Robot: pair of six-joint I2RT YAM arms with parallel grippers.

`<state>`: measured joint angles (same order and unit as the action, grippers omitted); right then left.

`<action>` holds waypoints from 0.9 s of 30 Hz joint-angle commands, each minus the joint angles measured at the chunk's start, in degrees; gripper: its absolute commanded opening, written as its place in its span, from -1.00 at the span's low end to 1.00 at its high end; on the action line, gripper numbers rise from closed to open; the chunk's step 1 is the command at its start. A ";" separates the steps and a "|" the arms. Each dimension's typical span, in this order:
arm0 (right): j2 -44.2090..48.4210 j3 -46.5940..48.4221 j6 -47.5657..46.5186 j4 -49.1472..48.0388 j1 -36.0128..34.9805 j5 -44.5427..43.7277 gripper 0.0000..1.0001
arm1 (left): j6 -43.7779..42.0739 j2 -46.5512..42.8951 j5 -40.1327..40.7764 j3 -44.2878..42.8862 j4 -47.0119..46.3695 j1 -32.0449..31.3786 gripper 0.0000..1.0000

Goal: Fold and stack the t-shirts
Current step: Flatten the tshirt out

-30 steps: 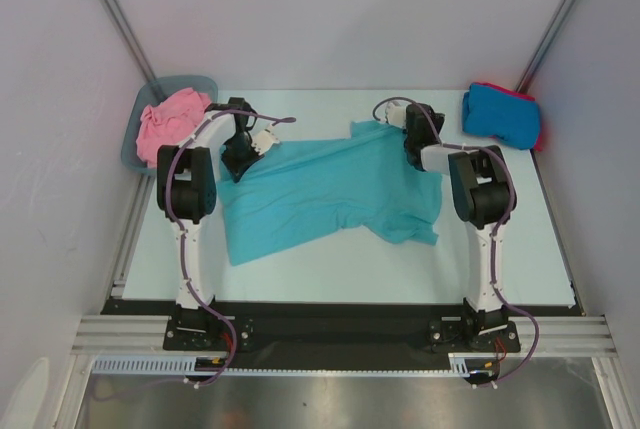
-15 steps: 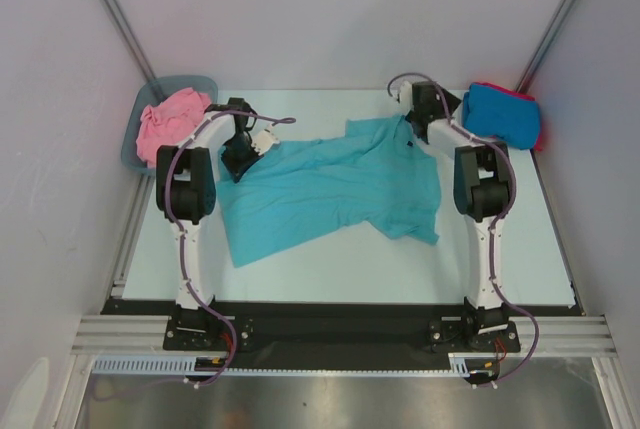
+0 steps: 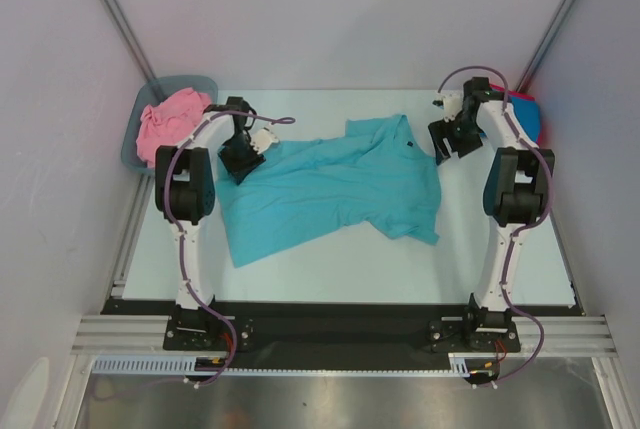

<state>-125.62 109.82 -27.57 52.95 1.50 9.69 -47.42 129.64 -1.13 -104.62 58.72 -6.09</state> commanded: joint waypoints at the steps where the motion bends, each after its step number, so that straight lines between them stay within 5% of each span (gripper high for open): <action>1: 2.31 -2.50 2.61 8.14 1.32 13.16 0.52 | 0.31 -0.62 -4.06 2.31 -0.36 -0.68 0.38; 4: 2.84 -4.44 2.00 8.05 1.32 14.04 0.54 | 0.22 -0.62 -3.80 2.31 -0.45 -0.77 0.85; 6: 2.23 -4.79 2.00 8.05 1.32 14.65 0.54 | 0.13 -0.45 -3.36 2.40 -0.45 -0.86 1.00; 16: -0.06 -5.22 2.00 7.08 0.79 15.35 0.47 | -2.05 -6.94 -6.34 5.47 1.66 -3.49 1.00; 22: 7.66 -13.65 -5.82 6.74 -3.33 9.48 0.36 | -9.43 -15.63 -12.58 10.57 11.40 -7.35 1.00; 27: 15.39 -22.09 -10.04 6.02 -8.17 4.56 0.47 | -10.42 -19.43 -9.26 15.41 11.33 -8.77 0.99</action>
<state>-117.51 89.52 -33.19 59.13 -3.95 17.80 -55.00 114.48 -9.43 -90.72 67.55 -15.11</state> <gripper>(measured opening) 0.724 0.996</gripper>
